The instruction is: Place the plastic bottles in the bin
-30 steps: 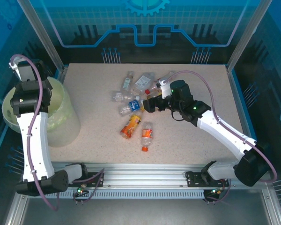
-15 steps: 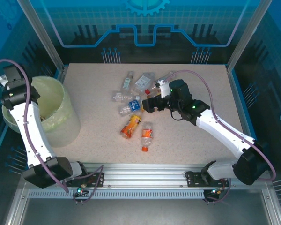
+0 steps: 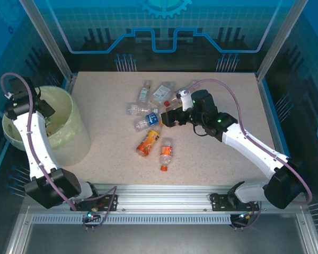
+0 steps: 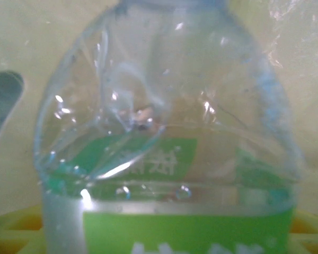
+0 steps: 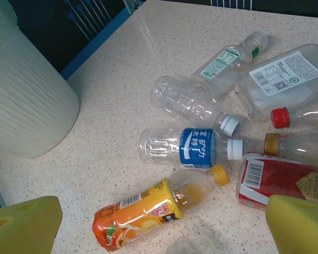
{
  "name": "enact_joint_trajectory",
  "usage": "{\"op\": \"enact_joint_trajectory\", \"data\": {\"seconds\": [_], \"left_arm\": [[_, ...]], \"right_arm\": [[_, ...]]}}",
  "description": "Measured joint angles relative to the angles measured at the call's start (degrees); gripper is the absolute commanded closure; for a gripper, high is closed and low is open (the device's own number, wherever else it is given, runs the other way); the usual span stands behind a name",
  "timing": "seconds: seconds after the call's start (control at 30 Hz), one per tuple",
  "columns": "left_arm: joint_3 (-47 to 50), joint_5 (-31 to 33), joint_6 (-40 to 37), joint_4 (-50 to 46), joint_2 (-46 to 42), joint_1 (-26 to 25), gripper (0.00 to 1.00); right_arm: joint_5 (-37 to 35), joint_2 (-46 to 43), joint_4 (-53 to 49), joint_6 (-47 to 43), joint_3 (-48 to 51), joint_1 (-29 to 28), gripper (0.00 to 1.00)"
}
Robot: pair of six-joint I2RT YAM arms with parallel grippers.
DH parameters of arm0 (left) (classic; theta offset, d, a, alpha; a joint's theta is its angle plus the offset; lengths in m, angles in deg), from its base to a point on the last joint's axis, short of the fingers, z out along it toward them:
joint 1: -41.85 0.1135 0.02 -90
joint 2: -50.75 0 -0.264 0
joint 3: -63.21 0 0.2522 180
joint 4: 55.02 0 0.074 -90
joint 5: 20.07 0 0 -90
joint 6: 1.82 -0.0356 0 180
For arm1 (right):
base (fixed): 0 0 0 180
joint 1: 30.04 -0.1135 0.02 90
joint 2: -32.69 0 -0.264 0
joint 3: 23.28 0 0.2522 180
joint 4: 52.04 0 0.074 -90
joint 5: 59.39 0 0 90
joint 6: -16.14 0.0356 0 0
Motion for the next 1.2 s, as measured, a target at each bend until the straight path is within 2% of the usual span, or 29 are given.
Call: {"op": "enact_joint_trajectory", "data": {"seconds": [0.3, 0.5, 0.63, 0.8, 0.97, 1.2], "left_arm": [[0.00, -3.28, 0.87, 0.52, -0.98, 0.00, 0.09], [0.00, -7.15, 1.31, 2.19, -4.92, 0.00, 0.02], [0.00, -10.25, 1.99, 3.50, -8.33, -0.76, 0.01], [-0.02, -14.21, 2.16, 5.60, -12.52, -4.26, 0.01], [-0.11, -22.38, 2.95, 8.15, -14.67, -6.32, 0.01], [3.43, -33.68, 6.16, 16.22, -17.44, -15.76, 0.01]], "right_arm": [[-2.32, 0.00, -0.09, 1.73, 0.02, 0.00, 0.00], [-7.61, -0.02, -0.44, 6.67, 0.63, 0.00, 0.00], [-11.43, 0.04, -3.85, 12.20, 1.03, 0.00, 0.00], [-14.23, 1.14, -7.82, 17.81, 1.90, -1.14, 0.00], [-17.46, 1.66, -11.32, 23.32, 4.74, -4.11, 0.00], [-19.26, 1.53, -11.56, 30.14, 11.04, -8.39, 0.00]]}}
